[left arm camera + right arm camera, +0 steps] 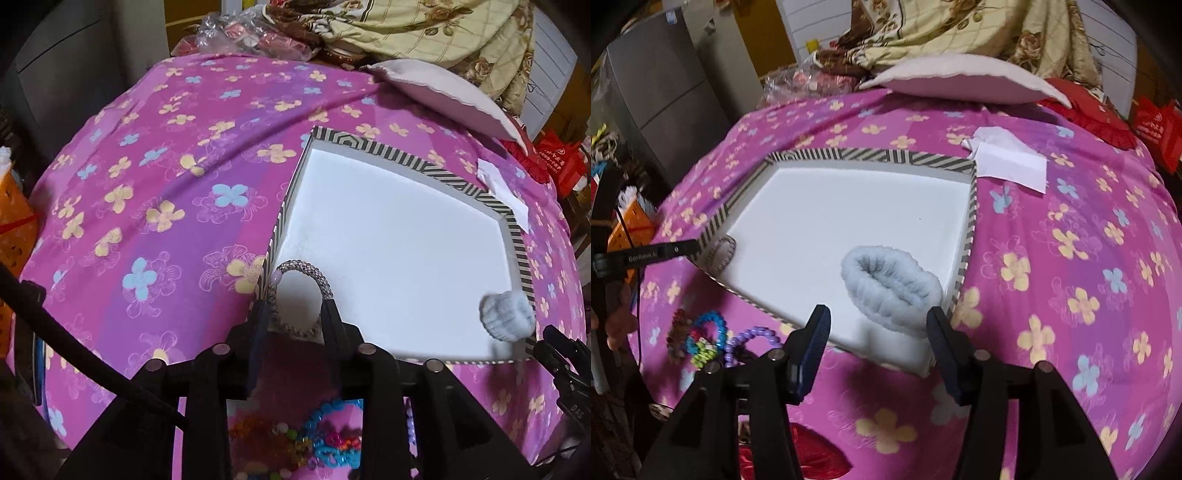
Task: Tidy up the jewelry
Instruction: 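Carry both items into the chevron box and open both tools to release them, then withdraw both tools from the box back over the jewelry pile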
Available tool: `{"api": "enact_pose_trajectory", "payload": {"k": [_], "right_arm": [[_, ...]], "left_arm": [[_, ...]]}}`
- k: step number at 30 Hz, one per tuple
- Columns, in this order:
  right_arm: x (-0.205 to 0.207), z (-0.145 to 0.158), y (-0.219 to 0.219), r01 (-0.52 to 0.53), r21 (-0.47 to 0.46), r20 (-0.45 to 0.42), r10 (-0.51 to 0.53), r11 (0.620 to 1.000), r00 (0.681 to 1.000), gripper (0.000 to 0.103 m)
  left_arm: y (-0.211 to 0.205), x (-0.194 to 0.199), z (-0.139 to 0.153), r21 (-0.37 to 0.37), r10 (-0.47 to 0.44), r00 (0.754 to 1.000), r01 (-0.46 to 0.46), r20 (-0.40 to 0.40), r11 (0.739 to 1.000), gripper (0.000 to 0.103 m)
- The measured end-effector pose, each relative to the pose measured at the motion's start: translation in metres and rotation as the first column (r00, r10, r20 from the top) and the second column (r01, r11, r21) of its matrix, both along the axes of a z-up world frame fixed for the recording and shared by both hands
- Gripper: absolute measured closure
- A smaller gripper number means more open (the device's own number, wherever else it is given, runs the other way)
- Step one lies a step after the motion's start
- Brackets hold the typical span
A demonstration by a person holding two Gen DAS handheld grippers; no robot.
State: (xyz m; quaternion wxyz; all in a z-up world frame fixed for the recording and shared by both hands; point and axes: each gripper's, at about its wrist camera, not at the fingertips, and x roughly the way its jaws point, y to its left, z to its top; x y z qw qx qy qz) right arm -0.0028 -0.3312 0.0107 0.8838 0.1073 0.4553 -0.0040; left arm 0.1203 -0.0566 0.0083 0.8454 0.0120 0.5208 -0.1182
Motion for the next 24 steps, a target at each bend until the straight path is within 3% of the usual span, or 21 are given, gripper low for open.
{"api": "enact_pose_trajectory", "payload": {"k": [12, 17, 24], "right_arm": [[-0.038, 0.003, 0.027, 0.027, 0.068, 0.03, -0.03, 0.997, 0.999, 0.035], [-0.053, 0.007, 0.038, 0.02, 0.112, 0.048, -0.025, 0.993, 0.999, 0.028], [-0.072, 0.008, 0.052, -0.002, 0.123, 0.039, -0.003, 0.992, 0.999, 0.026]], "left_arm": [[0.023, -0.056, 0.034, 0.038, 0.022, 0.989, -0.028, 0.145, 0.999, 0.056], [0.035, -0.077, 0.037, 0.035, 0.041, 0.985, -0.047, 0.166, 0.998, 0.056], [0.045, -0.107, 0.036, 0.009, 0.06, 0.984, -0.062, 0.168, 0.998, 0.056]]}}
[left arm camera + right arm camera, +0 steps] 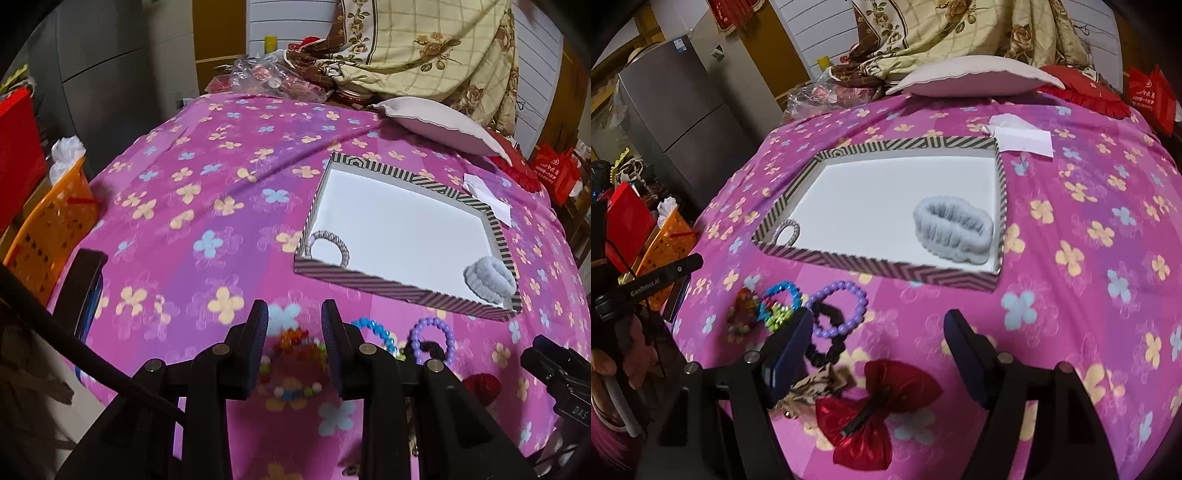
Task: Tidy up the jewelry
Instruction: 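Withdraw both tools from the box back over the jewelry pile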
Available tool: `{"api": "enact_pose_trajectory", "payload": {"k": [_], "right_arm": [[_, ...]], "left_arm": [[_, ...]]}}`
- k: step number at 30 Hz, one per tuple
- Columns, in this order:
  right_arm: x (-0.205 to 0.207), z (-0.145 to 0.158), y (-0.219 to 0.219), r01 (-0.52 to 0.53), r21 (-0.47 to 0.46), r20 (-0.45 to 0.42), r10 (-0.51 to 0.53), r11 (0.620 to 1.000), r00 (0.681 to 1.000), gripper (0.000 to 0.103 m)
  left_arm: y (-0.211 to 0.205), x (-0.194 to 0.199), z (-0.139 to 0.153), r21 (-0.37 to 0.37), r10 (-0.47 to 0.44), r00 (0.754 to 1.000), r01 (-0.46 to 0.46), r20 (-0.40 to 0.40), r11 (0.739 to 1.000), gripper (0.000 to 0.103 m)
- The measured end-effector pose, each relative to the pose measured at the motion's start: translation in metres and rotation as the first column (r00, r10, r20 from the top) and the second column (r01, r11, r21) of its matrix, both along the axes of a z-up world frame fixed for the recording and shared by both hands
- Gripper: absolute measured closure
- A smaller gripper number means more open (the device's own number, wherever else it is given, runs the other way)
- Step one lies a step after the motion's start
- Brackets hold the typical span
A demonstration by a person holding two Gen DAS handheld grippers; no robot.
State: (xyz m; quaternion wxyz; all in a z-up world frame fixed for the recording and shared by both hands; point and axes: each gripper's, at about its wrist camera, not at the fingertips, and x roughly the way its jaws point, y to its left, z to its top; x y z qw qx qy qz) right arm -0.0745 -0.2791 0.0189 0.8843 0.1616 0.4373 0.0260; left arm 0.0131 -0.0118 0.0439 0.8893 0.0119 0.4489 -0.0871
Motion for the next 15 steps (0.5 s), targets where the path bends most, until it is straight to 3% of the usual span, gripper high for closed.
{"api": "enact_pose_trajectory", "payload": {"k": [5, 15], "right_arm": [[-0.01, 0.001, 0.005, -0.004, -0.054, -0.024, 0.003, 0.999, 1.0, 0.026], [-0.025, -0.01, 0.002, 0.001, -0.015, -0.058, -0.002, 1.0, 0.998, 0.025]], "left_arm": [[0.005, -0.015, -0.006, -0.014, 0.01, 1.0, -0.01, -0.02, 1.0, 0.056], [0.01, -0.038, -0.005, -0.015, 0.017, 1.0, -0.017, -0.016, 1.0, 0.056]]}}
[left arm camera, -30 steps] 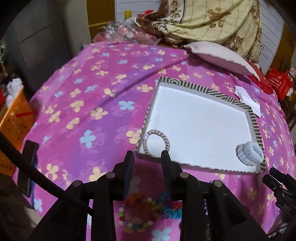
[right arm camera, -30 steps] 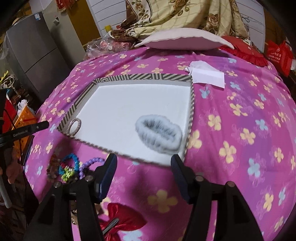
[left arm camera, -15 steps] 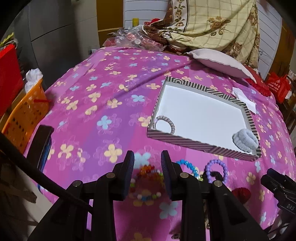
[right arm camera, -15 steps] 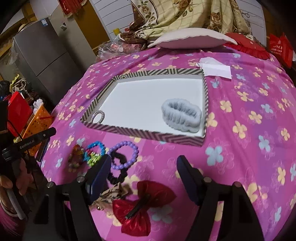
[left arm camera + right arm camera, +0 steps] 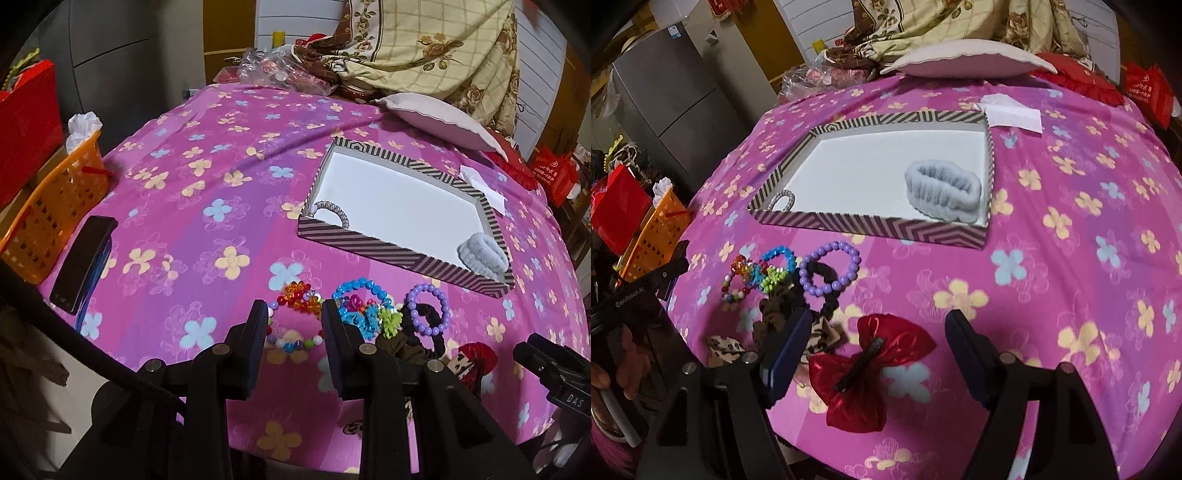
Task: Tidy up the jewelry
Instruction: 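Withdraw both tools from the box back over the jewelry pile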
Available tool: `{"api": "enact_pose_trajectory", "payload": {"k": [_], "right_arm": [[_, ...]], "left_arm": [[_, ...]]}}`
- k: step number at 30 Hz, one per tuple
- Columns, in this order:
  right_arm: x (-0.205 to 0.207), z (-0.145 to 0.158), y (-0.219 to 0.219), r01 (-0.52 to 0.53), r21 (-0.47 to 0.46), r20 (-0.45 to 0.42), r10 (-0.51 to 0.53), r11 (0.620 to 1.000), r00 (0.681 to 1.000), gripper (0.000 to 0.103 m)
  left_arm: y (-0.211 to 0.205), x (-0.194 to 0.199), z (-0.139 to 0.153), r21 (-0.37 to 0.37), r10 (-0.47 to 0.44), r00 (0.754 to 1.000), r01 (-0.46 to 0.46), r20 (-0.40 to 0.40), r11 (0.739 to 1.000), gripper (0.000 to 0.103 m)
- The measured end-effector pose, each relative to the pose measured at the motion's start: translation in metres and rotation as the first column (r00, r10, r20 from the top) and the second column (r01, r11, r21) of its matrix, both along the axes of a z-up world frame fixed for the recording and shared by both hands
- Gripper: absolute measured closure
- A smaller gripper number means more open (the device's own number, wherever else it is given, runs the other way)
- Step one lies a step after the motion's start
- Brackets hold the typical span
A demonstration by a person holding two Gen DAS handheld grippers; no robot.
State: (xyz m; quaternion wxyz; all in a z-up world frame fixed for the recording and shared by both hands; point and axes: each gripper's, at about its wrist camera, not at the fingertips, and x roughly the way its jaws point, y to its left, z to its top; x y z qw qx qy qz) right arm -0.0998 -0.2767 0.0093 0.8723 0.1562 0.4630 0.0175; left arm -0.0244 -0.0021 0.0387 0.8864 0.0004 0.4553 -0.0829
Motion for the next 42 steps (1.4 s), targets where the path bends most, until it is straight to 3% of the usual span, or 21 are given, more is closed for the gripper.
{"api": "enact_pose_trajectory", "payload": {"k": [12, 18, 27, 42], "right_arm": [[-0.021, 0.011, 0.005, 0.004, -0.014, 0.035, -0.004, 1.0, 0.999, 0.025], [-0.028, 0.016, 0.016, 0.001, -0.085, 0.036, 0.002, 0.996, 0.999, 0.025], [-0.034, 0.015, 0.018, -0.005, -0.032, 0.047, 0.007, 0.999, 0.999, 0.025], [-0.039, 0.001, 0.029, -0.051, -0.081, 0.002, 0.052, 0.995, 0.999, 0.025]], "left_arm": [[0.007, -0.019, -0.004, -0.019, -0.003, 1.0, 0.003, -0.023, 1.0, 0.056], [0.01, -0.024, -0.003, -0.019, 0.001, 1.0, -0.002, -0.023, 1.0, 0.056], [0.017, -0.03, -0.001, -0.034, 0.005, 1.0, -0.006, -0.017, 0.999, 0.056], [0.046, -0.019, -0.013, -0.124, 0.068, 0.992, -0.082, -0.108, 0.989, 0.056]]}}
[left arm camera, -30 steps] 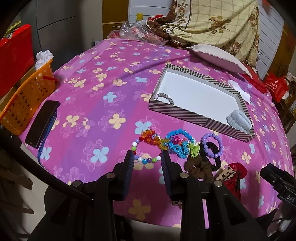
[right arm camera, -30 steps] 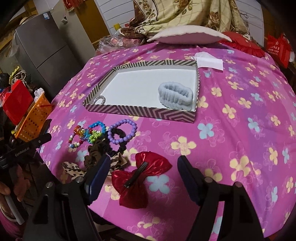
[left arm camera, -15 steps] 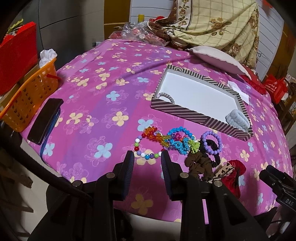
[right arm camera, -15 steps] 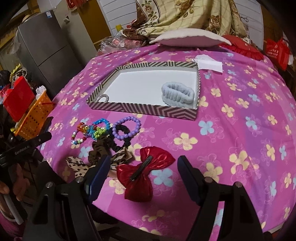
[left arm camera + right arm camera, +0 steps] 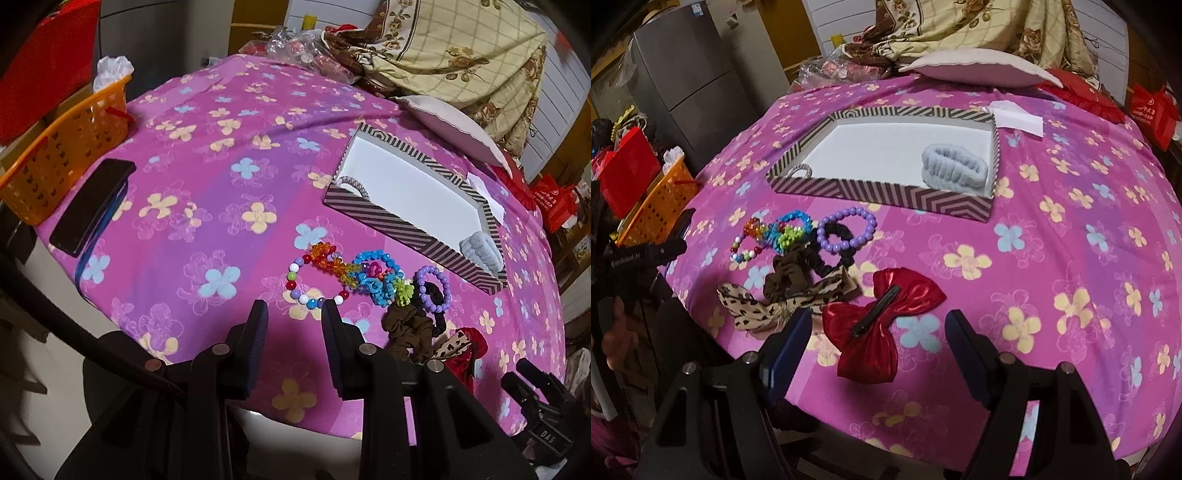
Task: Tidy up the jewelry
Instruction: 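Withdraw both tools from the box back over the jewelry pile, then grasp the red satin bow with the right tool while the left tool grasps the orange bracelet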
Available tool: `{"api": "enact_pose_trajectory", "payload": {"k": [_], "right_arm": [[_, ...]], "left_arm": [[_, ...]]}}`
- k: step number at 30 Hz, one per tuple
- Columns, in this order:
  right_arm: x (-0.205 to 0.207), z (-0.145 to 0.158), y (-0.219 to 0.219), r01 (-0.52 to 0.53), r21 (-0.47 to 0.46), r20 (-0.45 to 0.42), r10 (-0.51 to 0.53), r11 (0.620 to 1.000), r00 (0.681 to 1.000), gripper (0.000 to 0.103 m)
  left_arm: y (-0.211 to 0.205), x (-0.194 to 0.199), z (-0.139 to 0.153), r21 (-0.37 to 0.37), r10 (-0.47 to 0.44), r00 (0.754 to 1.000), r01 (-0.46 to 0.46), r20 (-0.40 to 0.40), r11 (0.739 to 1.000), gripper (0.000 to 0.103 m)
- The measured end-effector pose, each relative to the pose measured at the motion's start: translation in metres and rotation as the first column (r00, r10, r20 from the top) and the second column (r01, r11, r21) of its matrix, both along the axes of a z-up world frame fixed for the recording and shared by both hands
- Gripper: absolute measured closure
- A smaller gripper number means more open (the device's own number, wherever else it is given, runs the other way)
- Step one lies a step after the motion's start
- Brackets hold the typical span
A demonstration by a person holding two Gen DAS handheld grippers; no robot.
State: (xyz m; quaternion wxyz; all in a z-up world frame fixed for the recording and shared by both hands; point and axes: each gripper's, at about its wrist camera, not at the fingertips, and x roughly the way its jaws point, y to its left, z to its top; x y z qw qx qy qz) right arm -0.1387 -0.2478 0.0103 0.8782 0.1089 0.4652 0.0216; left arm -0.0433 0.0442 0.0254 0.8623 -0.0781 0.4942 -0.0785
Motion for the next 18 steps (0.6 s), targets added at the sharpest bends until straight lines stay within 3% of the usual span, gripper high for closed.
{"api": "enact_pose_trajectory", "payload": {"k": [5, 10, 12, 18], "right_arm": [[0.0, -0.003, -0.007, 0.014, 0.038, 0.013, -0.015, 0.999, 1.0, 0.025], [0.001, -0.011, -0.012, 0.033, -0.015, -0.006, -0.033, 0.999, 0.999, 0.027], [0.002, -0.018, -0.014, 0.03, 0.004, -0.027, -0.03, 1.0, 0.999, 0.033], [0.007, -0.029, -0.002, 0.013, -0.019, -0.056, -0.014, 1.0, 0.998, 0.04]], "left_arm": [[0.001, 0.004, -0.004, -0.024, 0.007, 1.0, -0.007, -0.019, 1.0, 0.056], [0.006, 0.009, -0.009, -0.028, 0.028, 0.999, -0.029, -0.034, 0.999, 0.056], [0.01, 0.012, -0.011, -0.031, 0.041, 0.998, -0.043, -0.045, 0.999, 0.056], [0.014, 0.017, -0.018, -0.034, 0.059, 0.996, -0.062, -0.071, 0.998, 0.056]]}}
